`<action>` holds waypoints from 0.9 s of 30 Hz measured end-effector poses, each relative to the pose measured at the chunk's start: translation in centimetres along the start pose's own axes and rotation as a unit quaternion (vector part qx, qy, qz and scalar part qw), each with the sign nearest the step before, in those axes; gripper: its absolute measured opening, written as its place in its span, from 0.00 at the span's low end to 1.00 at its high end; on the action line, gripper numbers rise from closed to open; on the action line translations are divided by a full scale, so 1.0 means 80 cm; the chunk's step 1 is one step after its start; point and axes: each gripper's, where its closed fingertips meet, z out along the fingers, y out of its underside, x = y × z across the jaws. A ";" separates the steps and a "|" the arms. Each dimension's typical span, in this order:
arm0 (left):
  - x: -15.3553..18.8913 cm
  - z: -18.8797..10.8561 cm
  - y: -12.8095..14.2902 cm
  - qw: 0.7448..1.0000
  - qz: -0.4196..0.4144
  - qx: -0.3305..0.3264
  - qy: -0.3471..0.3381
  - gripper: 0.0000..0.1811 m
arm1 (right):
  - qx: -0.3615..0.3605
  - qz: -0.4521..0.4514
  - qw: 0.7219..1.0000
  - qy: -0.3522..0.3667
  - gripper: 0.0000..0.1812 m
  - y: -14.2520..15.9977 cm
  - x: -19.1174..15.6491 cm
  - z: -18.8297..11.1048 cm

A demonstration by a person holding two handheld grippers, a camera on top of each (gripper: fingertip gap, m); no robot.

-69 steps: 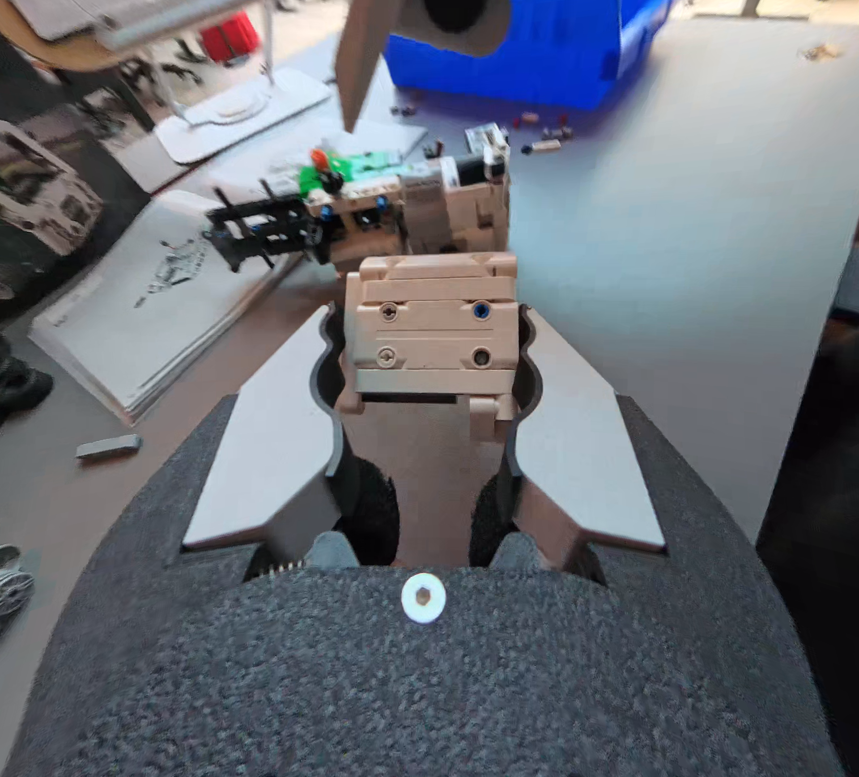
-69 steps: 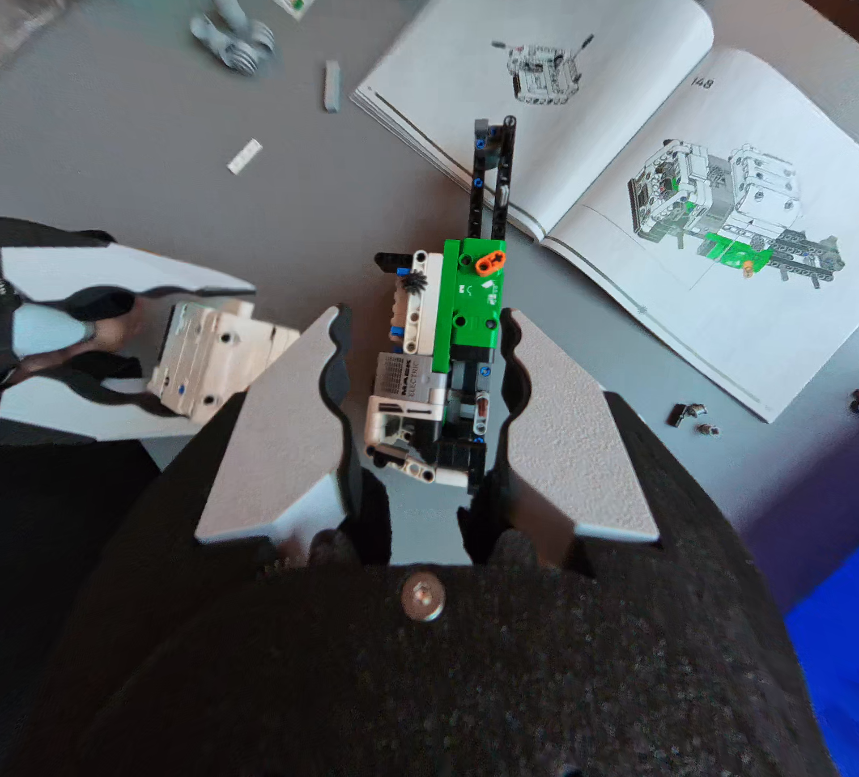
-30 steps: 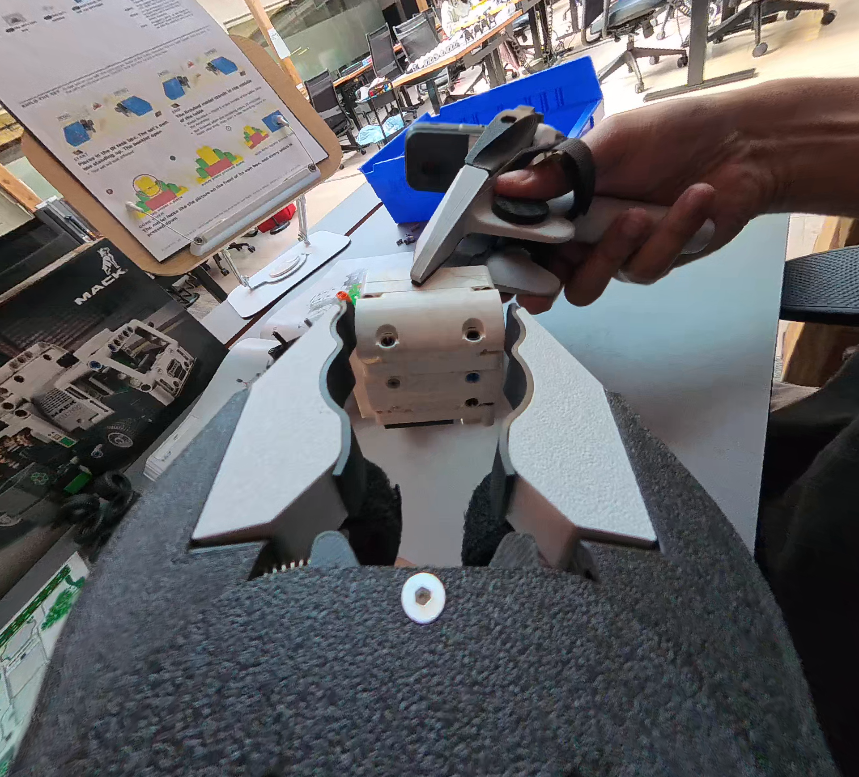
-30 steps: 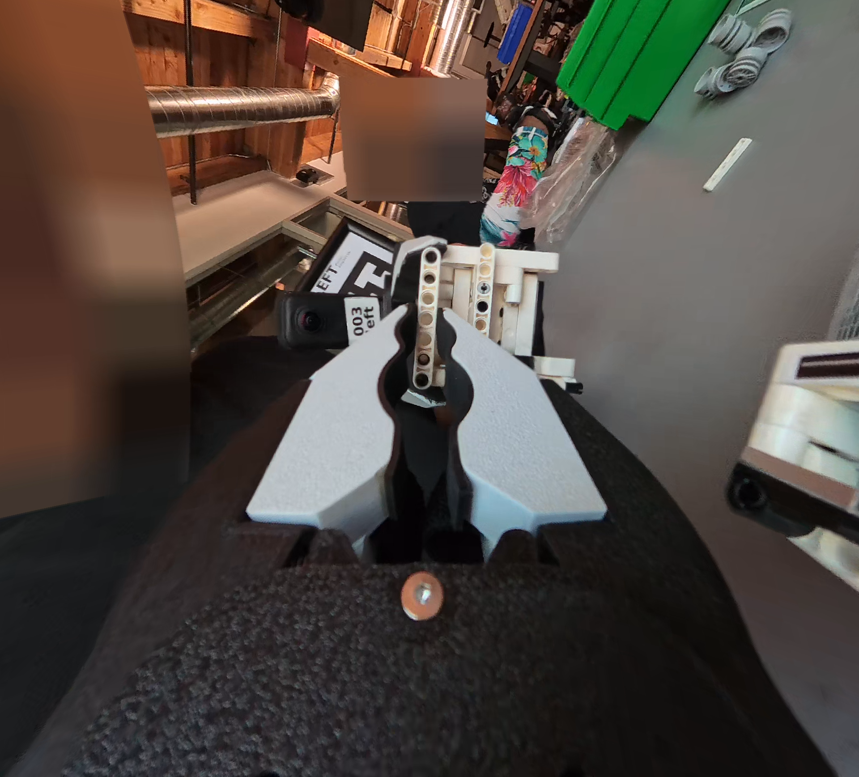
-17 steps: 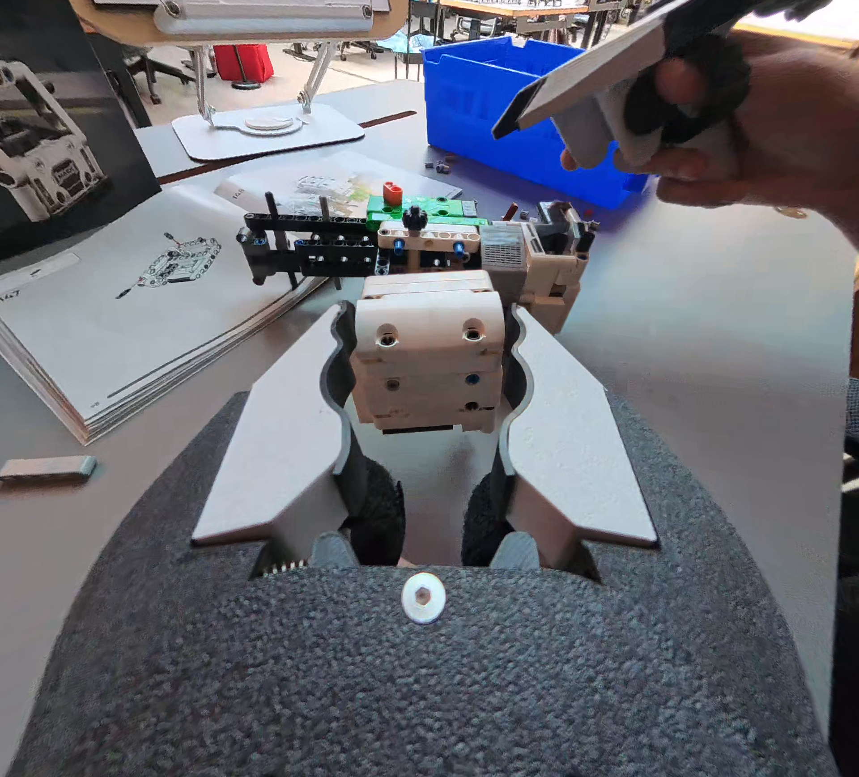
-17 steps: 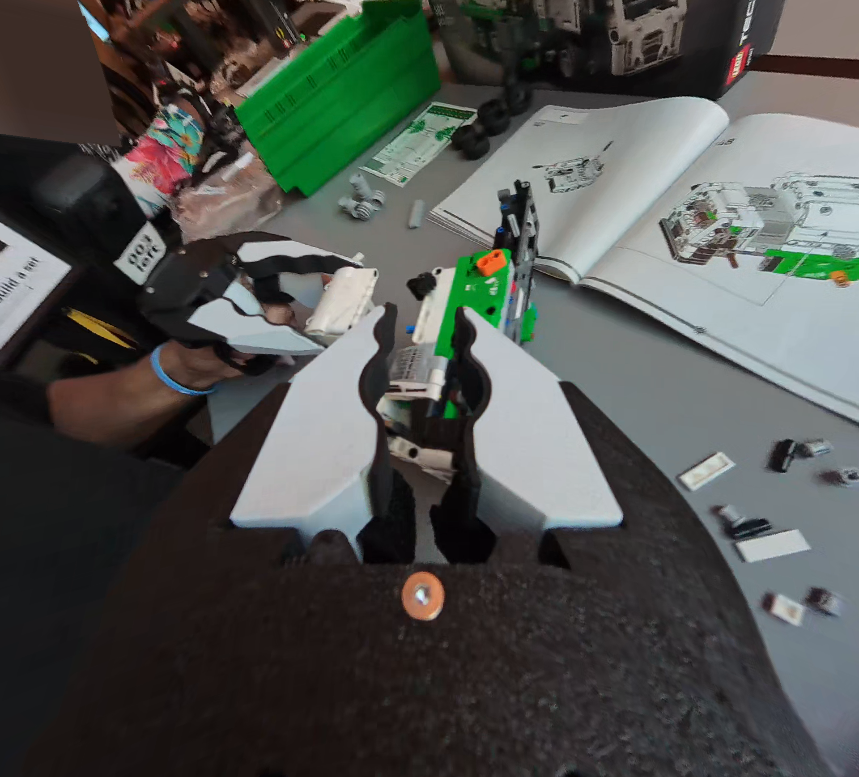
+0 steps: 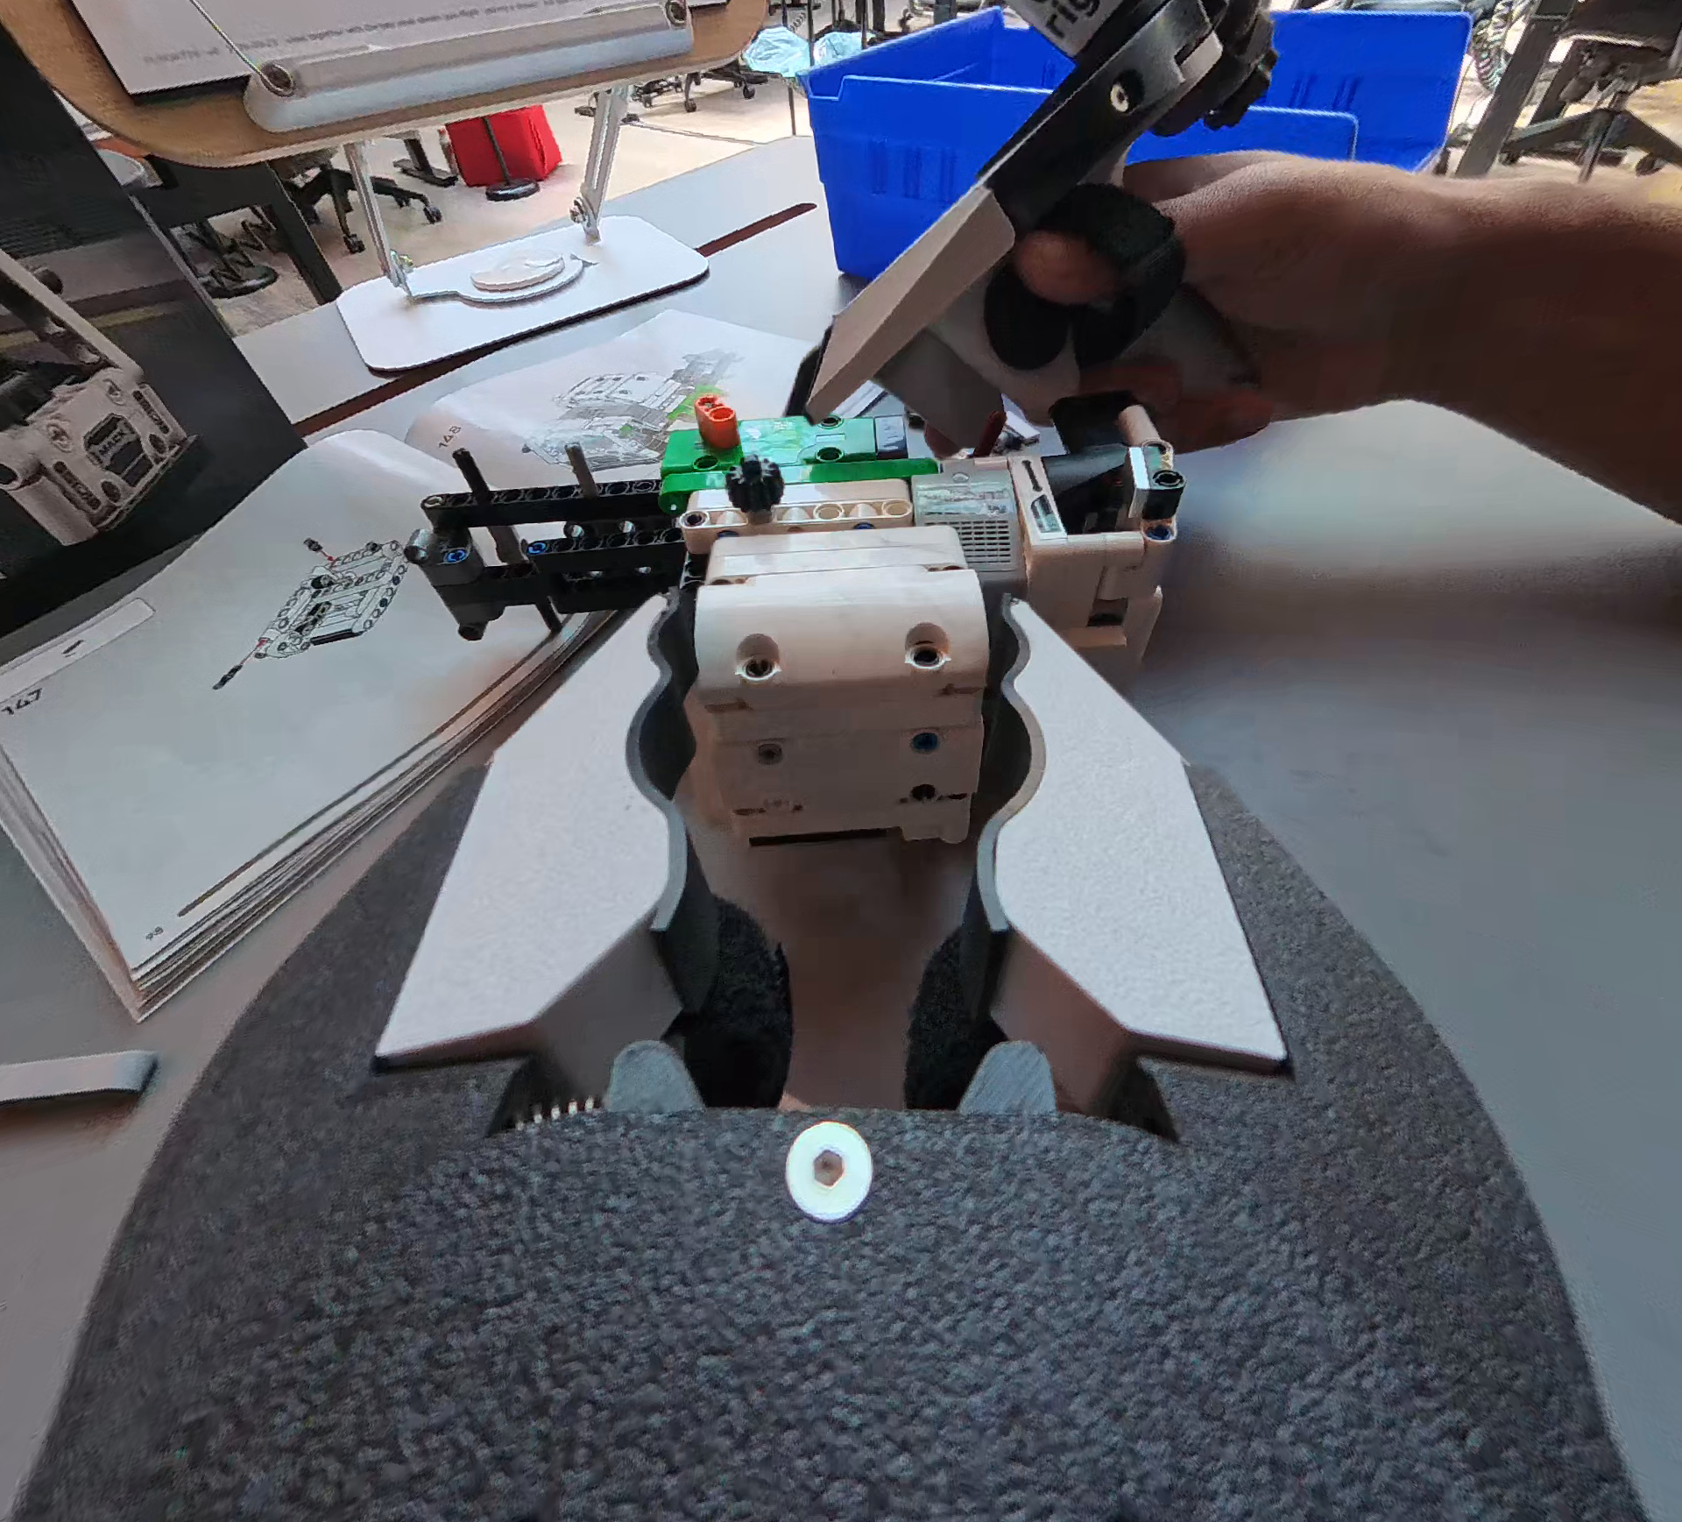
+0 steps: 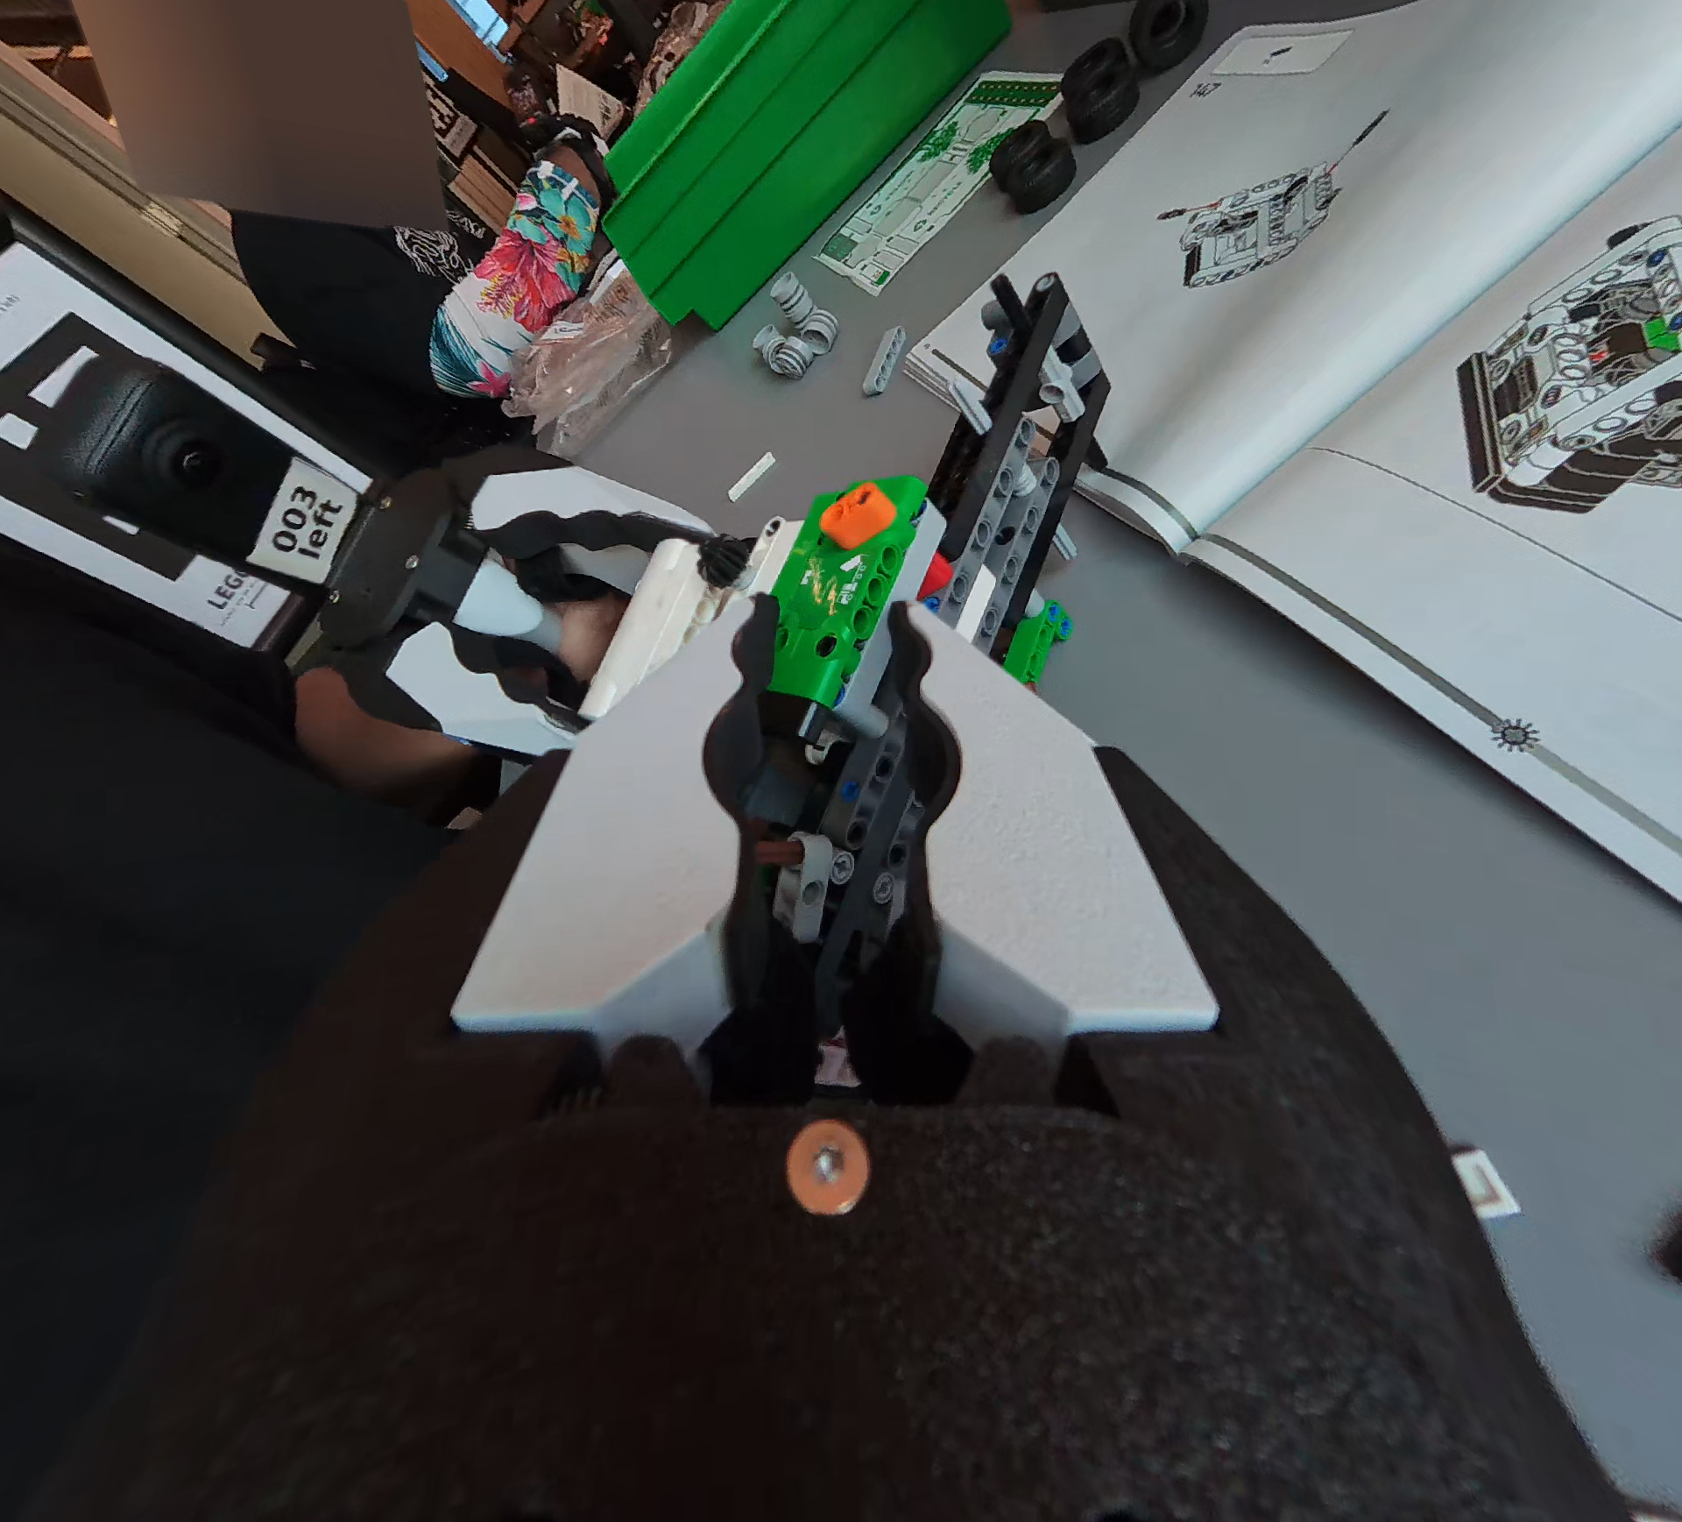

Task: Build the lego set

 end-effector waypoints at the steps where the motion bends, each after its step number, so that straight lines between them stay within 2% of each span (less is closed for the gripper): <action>1: 0.000 0.001 0.001 1.000 0.005 -0.002 0.000 0.35 | -0.001 0.003 1.000 -0.003 0.13 0.002 0.001 0.001; 6: -0.005 0.005 0.004 1.000 0.012 -0.012 0.006 0.35 | 0.010 0.018 1.000 -0.019 0.12 0.002 0.003 -0.001; 15: -0.013 0.007 0.013 0.999 0.018 -0.040 0.020 0.35 | 0.007 -0.006 1.000 0.008 0.09 0.003 0.006 0.001; 20: -0.015 0.008 0.016 0.995 0.071 -0.074 0.014 0.35 | 0.010 -0.009 1.000 0.015 0.09 0.003 0.007 0.001; 27: -0.012 0.009 0.011 0.997 0.006 -0.077 0.020 0.35 | 0.007 -0.016 0.999 0.034 0.09 0.003 0.007 0.000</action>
